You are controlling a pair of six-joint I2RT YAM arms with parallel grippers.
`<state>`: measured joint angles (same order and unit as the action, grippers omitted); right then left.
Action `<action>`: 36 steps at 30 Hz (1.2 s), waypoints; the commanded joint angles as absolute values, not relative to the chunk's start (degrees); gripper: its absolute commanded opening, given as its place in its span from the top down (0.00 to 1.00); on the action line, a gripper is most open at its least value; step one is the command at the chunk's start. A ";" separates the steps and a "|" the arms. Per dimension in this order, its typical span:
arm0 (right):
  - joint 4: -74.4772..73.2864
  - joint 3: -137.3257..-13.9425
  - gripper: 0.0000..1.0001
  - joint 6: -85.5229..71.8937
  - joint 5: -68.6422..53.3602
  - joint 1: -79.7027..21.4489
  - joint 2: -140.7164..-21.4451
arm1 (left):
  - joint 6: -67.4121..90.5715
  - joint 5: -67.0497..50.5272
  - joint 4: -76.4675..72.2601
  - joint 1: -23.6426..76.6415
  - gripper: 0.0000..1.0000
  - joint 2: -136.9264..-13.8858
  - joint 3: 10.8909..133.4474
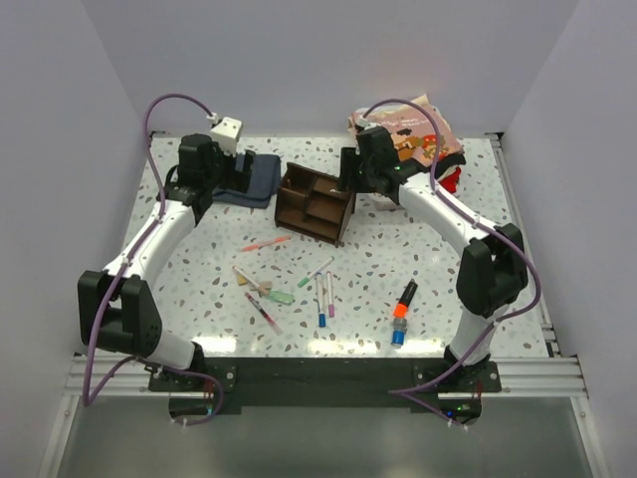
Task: Sort the stationery into containers
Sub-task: Move the storage box to the center of the board.
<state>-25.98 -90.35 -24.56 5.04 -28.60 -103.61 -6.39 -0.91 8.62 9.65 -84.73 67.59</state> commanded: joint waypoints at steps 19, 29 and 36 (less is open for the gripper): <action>-39.37 -95.71 0.57 -37.53 18.54 -34.80 -105.03 | -2.29 -3.16 7.47 8.35 0.00 -76.73 63.37; -38.50 -94.22 0.57 -37.53 19.34 -34.72 -107.66 | -1.14 -4.31 7.47 6.42 0.00 -76.11 62.75; -37.36 -96.50 0.81 -35.69 18.81 -34.89 -109.86 | -0.62 -4.92 7.38 5.63 0.00 -76.11 62.49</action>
